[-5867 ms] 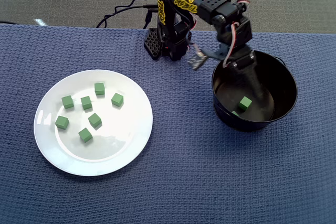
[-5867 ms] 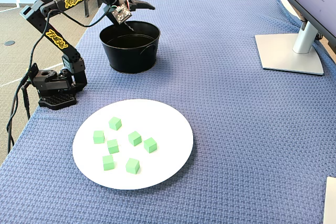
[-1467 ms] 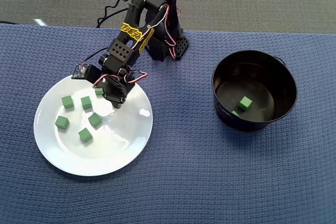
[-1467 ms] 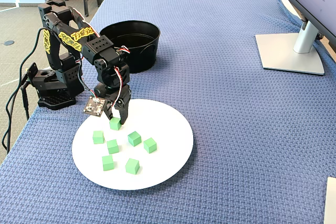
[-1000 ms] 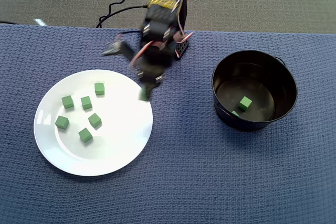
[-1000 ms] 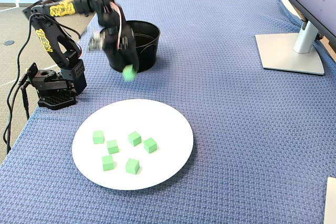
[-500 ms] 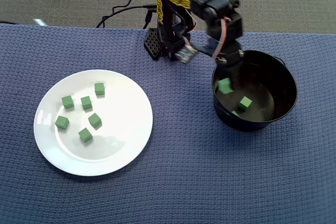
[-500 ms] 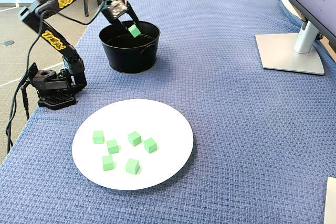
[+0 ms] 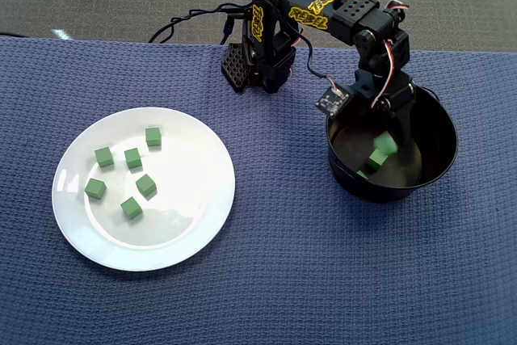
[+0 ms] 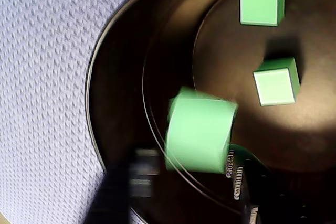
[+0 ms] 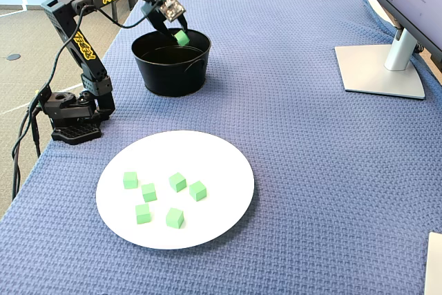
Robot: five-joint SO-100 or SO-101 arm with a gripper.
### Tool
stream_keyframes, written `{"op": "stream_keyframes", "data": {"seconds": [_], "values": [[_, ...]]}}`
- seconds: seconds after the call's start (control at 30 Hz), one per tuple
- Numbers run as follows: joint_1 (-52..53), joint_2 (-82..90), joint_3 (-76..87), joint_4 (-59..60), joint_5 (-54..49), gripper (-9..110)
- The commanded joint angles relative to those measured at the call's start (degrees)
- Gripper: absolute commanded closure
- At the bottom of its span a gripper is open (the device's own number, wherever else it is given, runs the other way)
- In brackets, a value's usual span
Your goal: Pick up the green cubes from the white plate and place them in the black recipient
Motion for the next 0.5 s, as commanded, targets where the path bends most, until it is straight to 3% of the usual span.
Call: {"op": "stream_keyframes", "data": {"seconds": [0.0, 0.2, 0.33, 0.47], "values": [[0.0, 1.8, -3.2, 1.2, -1.3, 48], [4.7, 5.4, -3.6, 3.2, -3.3, 48], [21.0, 4.9, -10.5, 10.6, -4.7, 51], [39.7, 2.1, -13.6, 16.7, -12.6, 59]]}}
